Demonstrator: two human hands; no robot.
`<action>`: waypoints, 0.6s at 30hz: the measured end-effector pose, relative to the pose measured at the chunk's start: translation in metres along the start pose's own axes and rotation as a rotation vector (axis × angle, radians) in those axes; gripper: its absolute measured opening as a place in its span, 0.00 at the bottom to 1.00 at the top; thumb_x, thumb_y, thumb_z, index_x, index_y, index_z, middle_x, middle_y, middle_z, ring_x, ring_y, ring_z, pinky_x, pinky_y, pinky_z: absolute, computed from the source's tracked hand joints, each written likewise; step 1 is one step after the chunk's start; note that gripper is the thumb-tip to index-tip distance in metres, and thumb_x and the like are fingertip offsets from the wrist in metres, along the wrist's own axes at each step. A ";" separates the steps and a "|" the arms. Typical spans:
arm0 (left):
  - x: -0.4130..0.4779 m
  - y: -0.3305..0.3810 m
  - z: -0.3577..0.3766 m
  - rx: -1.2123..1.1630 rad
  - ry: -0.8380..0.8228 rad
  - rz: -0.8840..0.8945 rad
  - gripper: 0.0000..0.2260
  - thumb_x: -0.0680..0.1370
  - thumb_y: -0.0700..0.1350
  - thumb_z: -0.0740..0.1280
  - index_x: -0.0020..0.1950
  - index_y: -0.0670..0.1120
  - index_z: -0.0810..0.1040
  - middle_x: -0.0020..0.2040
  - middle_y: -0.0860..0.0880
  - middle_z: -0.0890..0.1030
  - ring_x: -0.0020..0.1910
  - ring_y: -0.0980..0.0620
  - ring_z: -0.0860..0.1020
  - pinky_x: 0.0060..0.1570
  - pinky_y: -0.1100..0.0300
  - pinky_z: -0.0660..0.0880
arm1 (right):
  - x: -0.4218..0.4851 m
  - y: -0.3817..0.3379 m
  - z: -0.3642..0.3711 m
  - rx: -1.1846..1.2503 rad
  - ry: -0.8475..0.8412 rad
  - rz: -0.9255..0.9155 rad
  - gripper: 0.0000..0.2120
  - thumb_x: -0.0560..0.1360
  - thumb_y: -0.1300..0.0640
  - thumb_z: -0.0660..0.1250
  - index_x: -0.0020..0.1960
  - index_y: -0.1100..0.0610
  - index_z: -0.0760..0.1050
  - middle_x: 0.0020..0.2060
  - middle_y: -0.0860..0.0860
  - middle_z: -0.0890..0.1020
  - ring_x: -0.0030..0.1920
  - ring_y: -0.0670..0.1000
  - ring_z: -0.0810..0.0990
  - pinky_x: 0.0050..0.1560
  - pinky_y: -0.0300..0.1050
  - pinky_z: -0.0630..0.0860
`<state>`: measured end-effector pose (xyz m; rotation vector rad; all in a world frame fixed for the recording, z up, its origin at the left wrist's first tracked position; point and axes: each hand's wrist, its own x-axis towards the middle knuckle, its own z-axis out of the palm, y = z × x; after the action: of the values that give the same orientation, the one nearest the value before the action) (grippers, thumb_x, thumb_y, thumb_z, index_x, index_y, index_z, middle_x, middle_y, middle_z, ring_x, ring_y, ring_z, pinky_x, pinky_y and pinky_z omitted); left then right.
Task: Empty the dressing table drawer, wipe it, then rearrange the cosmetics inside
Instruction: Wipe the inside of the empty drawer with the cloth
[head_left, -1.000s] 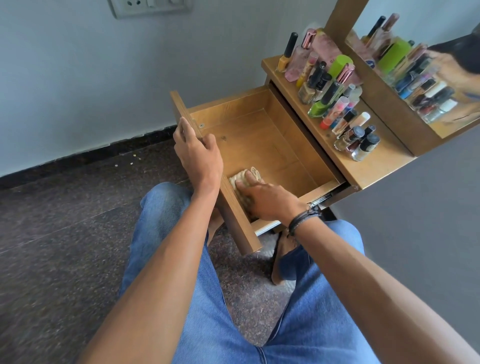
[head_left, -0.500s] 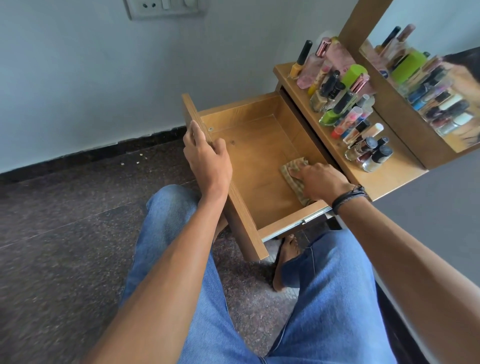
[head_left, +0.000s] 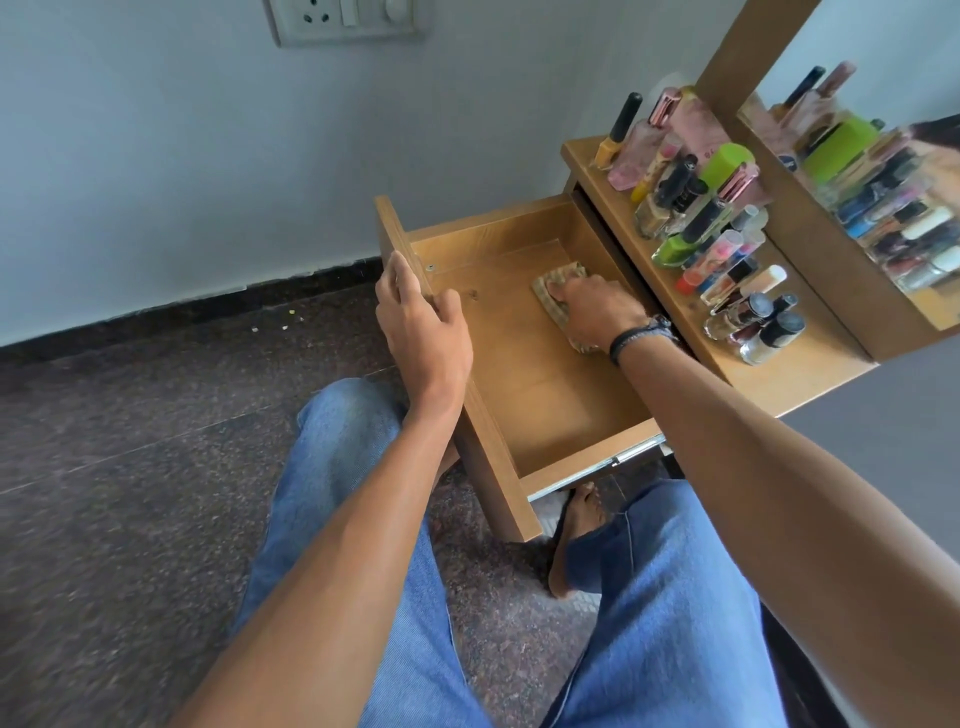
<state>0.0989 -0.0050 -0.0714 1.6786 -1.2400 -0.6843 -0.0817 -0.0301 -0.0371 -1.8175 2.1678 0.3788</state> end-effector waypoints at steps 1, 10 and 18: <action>0.001 0.000 0.000 0.000 0.000 0.001 0.27 0.81 0.40 0.61 0.81 0.40 0.59 0.78 0.44 0.63 0.73 0.46 0.66 0.67 0.57 0.67 | 0.005 -0.004 -0.002 0.001 0.011 -0.011 0.26 0.79 0.69 0.61 0.75 0.55 0.71 0.65 0.62 0.78 0.64 0.64 0.79 0.60 0.55 0.78; 0.003 -0.002 0.003 -0.003 0.016 0.023 0.27 0.81 0.39 0.61 0.80 0.39 0.60 0.77 0.43 0.65 0.72 0.46 0.66 0.64 0.66 0.61 | -0.001 0.006 -0.007 -0.055 -0.025 -0.035 0.28 0.79 0.68 0.62 0.77 0.53 0.68 0.68 0.63 0.75 0.66 0.66 0.76 0.63 0.58 0.76; 0.001 -0.001 0.000 -0.022 0.025 0.022 0.27 0.79 0.39 0.61 0.79 0.37 0.62 0.76 0.41 0.66 0.72 0.44 0.67 0.66 0.65 0.61 | -0.064 0.037 0.017 -0.120 -0.142 0.034 0.24 0.78 0.67 0.66 0.73 0.54 0.73 0.60 0.60 0.80 0.59 0.62 0.80 0.56 0.51 0.78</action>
<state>0.0995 -0.0061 -0.0724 1.6488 -1.2271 -0.6593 -0.1064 0.0405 -0.0280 -1.7576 2.1221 0.6383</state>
